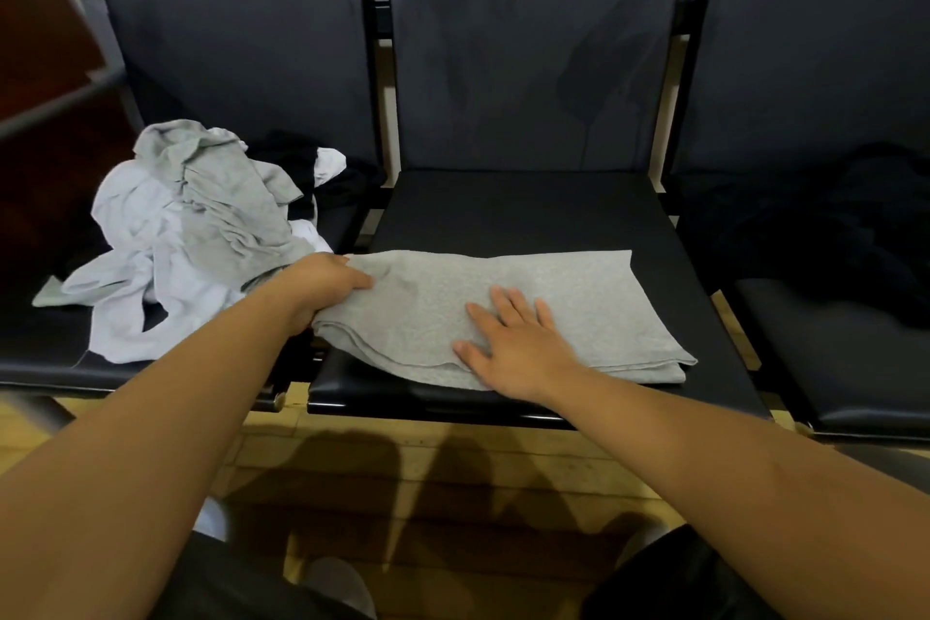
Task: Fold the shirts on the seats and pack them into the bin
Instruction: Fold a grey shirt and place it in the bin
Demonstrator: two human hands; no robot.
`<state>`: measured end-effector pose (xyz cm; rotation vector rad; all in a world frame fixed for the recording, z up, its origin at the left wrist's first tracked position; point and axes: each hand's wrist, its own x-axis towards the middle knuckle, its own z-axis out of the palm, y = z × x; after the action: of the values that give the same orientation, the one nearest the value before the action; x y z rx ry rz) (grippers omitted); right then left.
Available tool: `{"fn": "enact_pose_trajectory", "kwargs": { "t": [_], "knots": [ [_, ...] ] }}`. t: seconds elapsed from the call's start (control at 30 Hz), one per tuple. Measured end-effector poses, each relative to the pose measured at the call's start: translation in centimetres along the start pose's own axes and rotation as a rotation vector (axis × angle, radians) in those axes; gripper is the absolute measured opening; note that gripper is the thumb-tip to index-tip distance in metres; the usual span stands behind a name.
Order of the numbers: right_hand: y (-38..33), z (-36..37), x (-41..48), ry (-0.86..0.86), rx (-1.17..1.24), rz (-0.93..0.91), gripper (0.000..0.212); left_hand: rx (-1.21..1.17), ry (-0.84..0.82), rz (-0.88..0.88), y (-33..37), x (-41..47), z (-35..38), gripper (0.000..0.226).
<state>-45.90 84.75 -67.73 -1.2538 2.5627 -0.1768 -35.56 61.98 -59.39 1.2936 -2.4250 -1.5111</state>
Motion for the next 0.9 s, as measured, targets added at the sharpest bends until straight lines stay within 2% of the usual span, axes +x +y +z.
{"fn": "enact_pose_trajectory", "kwargs": {
  "t": [0.1,0.17,0.23,0.3,0.37,0.47,0.57,0.63,0.7,0.77,0.9],
  "knots": [
    [-2.7,-0.1,1.0,-0.014,0.106,-0.029,0.073,-0.189,-0.02,0.035,1.3,-1.7,-0.4,0.029],
    [-4.3,-1.0,1.1,-0.041,0.309,-0.06,0.068,-0.257,-0.049,0.105,2.6,-2.9,0.0,0.024],
    [-5.2,-2.3,1.1,-0.081,0.727,-0.016,0.056,-0.304,-0.107,0.174,4.1,-4.0,1.0,0.015],
    [-5.0,-3.5,1.2,-0.061,1.177,0.123,0.045,-0.3,-0.164,0.24,5.3,-4.3,2.4,0.005],
    [-3.8,-4.8,1.3,0.036,1.509,0.295,0.049,-0.22,-0.21,0.288,6.5,-4.1,4.2,0.011],
    [0.0,-6.4,1.1,0.106,1.77,0.459,0.062,0.01,-0.254,0.355,8.5,-4.7,7.3,0.041],
    [3.9,-7.4,0.4,0.032,1.8,0.485,0.065,0.08,-0.453,0.368,9.8,-5.7,9.6,0.064],
    [5.4,-7.4,0.1,-0.011,1.68,0.479,0.049,0.096,-0.522,0.351,9.8,-5.7,10.3,0.06],
    [6.4,-6.9,0.1,-0.01,1.416,0.514,0.033,0.122,-0.467,0.337,9.2,-5.0,9.8,0.043],
    [6.7,-6.1,0.0,0.01,1.188,0.567,0.027,0.128,-0.371,0.302,8.1,-3.9,8.8,0.031],
    [6.5,-5.7,0.0,0.121,1.05,0.559,0.012,0.132,-0.222,0.171,5.0,-1.2,6.4,0.024]
  ]
}}
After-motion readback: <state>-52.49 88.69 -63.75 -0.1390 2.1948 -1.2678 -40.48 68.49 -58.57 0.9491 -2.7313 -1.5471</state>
